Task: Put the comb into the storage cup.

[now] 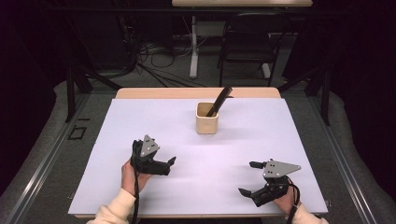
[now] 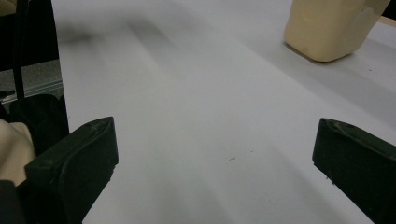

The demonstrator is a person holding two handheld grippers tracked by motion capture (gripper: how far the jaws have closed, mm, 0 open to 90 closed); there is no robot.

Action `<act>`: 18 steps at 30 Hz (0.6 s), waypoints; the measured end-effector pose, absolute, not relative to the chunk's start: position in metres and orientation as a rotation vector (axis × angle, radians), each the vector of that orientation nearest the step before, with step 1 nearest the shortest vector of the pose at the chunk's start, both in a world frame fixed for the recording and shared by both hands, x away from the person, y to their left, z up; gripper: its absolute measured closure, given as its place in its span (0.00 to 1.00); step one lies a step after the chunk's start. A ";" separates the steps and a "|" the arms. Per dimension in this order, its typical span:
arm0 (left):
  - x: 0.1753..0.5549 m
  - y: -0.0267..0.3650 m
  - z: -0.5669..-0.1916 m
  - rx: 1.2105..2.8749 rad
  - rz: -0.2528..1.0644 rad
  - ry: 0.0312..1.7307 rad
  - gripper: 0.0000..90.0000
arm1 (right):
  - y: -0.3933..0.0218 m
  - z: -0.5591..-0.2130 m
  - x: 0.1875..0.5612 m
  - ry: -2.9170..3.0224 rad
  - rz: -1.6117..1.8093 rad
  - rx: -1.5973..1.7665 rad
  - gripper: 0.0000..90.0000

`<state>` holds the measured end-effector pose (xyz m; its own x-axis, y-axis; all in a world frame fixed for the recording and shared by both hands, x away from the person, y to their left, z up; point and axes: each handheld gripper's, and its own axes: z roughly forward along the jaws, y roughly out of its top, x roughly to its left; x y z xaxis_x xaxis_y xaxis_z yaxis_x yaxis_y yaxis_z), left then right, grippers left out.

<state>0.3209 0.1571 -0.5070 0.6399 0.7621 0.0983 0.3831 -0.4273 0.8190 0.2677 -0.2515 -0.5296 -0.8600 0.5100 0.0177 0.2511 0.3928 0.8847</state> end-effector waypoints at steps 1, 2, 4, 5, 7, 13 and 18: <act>0.319 0.158 -0.508 2.045 0.598 0.893 0.00 | -0.252 -0.530 0.268 2.396 1.454 0.669 0.00; 0.318 0.160 -0.509 2.040 0.599 0.897 0.00 | -0.252 -0.530 0.268 2.395 1.454 0.671 0.00; 0.315 0.162 -0.511 2.035 0.601 0.898 0.00 | -0.252 -0.529 0.268 2.394 1.455 0.675 0.00; 0.313 0.163 -0.511 2.036 0.596 0.902 0.00 | -0.252 -0.529 0.268 2.394 1.454 0.674 0.00; 0.310 0.165 -0.513 2.040 0.596 0.899 0.00 | -0.252 -0.529 0.268 2.394 1.453 0.673 0.00; 0.300 0.171 -0.514 2.027 0.601 0.898 0.00 | -0.252 -0.530 0.268 2.395 1.452 0.673 0.00; 0.291 0.175 -0.515 2.028 0.611 0.894 0.00 | -0.252 -0.530 0.268 2.394 1.451 0.674 0.00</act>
